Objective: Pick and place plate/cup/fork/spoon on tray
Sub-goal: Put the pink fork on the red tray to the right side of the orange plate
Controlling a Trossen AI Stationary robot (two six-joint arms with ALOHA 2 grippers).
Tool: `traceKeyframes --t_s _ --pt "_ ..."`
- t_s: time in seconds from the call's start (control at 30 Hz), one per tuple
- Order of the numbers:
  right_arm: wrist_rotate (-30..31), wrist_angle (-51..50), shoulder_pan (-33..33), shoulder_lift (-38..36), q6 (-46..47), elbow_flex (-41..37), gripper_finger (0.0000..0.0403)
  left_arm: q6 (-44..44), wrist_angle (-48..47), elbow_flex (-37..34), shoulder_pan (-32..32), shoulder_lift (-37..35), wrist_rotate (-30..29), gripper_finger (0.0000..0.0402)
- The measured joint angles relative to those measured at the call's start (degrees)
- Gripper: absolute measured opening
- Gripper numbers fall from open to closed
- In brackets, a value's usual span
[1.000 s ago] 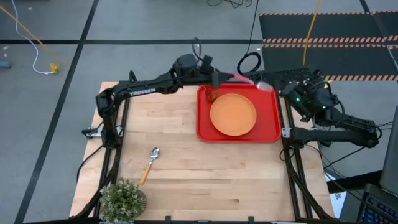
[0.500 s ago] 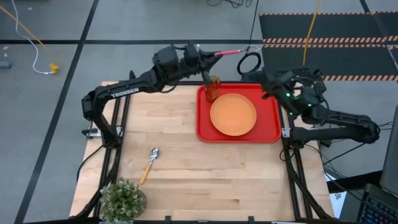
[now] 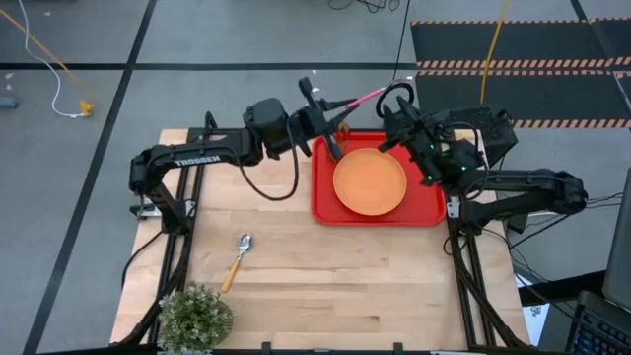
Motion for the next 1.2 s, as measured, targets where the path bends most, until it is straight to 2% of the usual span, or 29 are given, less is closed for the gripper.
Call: traceKeyframes --t_s 0.13,0.5,0.8,1.2 --pt "-1.4 2.7 0.0 1.6 0.3 0.0 0.0192 1.8 -2.7 0.0 -1.4 0.0 -3.7 0.0031" --pt "-2.5 3.1 0.0 1.9 -6.1 0.0 0.0192 2.3 -5.6 0.0 -2.5 0.0 -4.3 0.0032" --pt "-2.8 3.1 0.0 1.9 -12.3 0.0 0.019 -1.6 -5.6 0.0 -2.7 0.0 -4.7 0.0032" --pt "-3.7 0.0 0.0 1.9 -15.2 0.0 0.0113 -6.3 -4.9 0.0 -4.0 2.6 -4.7 0.0032"
